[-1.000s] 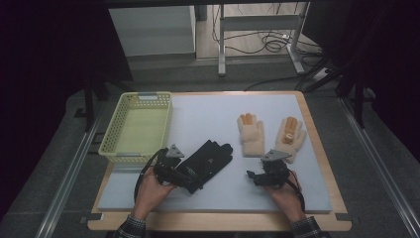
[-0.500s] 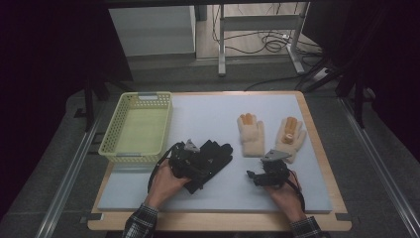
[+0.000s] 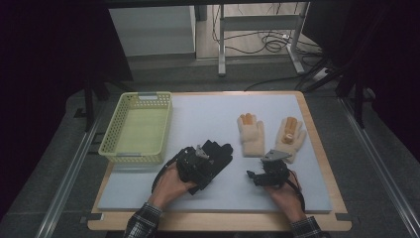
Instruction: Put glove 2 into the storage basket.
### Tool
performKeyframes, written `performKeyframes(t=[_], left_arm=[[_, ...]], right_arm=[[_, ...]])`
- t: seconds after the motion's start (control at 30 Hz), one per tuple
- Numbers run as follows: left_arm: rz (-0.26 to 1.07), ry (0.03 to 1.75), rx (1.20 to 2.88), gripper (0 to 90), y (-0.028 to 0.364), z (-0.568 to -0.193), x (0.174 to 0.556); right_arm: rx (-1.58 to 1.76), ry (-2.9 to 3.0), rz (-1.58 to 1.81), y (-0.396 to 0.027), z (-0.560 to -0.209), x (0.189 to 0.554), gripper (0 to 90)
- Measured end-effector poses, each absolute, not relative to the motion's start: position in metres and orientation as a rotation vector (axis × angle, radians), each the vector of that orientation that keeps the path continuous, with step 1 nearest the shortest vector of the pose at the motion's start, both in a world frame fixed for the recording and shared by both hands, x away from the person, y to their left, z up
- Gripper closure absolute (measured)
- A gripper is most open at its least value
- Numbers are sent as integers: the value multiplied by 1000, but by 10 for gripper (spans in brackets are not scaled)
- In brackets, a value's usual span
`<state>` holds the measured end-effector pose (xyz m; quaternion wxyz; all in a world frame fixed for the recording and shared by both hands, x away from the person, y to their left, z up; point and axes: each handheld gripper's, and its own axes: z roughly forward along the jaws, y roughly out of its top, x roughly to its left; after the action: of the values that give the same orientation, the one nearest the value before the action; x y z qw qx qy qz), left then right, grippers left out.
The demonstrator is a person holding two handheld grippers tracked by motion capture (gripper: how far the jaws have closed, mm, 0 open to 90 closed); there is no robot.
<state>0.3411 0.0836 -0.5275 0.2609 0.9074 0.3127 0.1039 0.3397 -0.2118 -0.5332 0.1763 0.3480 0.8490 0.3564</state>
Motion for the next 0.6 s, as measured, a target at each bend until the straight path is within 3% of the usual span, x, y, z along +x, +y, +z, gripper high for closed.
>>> performKeyframes(t=[0.23, 0.33, 0.47, 0.5, 0.53, 0.6], left_arm=[[271, 896, 2441, 15, 85, -530, 343], [278, 945, 2419, 183, 90, -525, 344], [331, 991, 2403, 504, 97, -520, 346], [360, 1008, 2393, 504, 98, -519, 345], [361, 1014, 2389, 579, 99, -519, 346], [357, 1026, 2371, 629, 100, -517, 346]], right_arm=[[984, 2404, 1009, -212, -533, 340, 223], [984, 2404, 1009, -212, -533, 340, 223], [984, 2403, 1009, -212, -533, 340, 223], [984, 2403, 1009, -212, -533, 340, 223], [984, 2403, 1009, -212, -533, 340, 223], [984, 2404, 1009, -212, -533, 340, 223]])
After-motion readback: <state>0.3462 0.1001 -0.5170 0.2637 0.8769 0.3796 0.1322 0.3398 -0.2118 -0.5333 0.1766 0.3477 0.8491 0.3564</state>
